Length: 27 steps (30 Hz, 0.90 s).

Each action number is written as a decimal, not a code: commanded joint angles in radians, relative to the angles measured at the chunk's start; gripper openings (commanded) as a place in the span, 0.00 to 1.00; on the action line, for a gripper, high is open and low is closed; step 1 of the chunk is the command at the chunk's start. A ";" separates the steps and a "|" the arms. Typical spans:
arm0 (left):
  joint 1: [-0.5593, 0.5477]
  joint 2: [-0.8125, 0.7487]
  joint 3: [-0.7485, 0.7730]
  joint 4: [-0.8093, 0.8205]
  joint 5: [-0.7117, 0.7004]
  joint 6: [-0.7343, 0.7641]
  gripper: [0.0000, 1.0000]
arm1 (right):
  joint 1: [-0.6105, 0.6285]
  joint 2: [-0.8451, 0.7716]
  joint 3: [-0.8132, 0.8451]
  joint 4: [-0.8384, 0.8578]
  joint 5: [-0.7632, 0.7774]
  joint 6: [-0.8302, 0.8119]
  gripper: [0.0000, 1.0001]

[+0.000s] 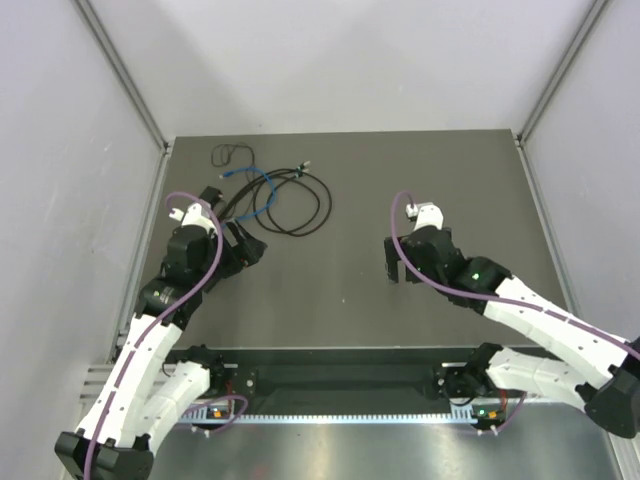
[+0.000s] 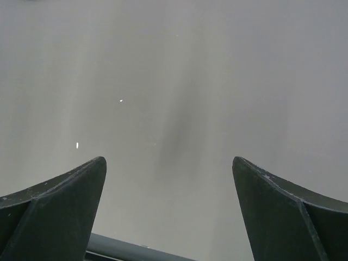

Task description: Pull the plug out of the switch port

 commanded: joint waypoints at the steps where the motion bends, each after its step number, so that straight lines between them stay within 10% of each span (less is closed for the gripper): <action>1: -0.003 0.007 0.028 0.008 -0.005 0.006 0.86 | 0.009 0.037 0.020 0.096 -0.029 -0.023 1.00; 16: -0.003 0.240 0.252 -0.184 -0.362 -0.070 0.85 | 0.011 0.461 0.375 0.353 -0.316 -0.123 0.96; 27: -0.003 0.142 0.231 -0.247 -0.568 -0.172 0.79 | 0.027 1.028 0.931 0.477 -0.615 -0.230 0.66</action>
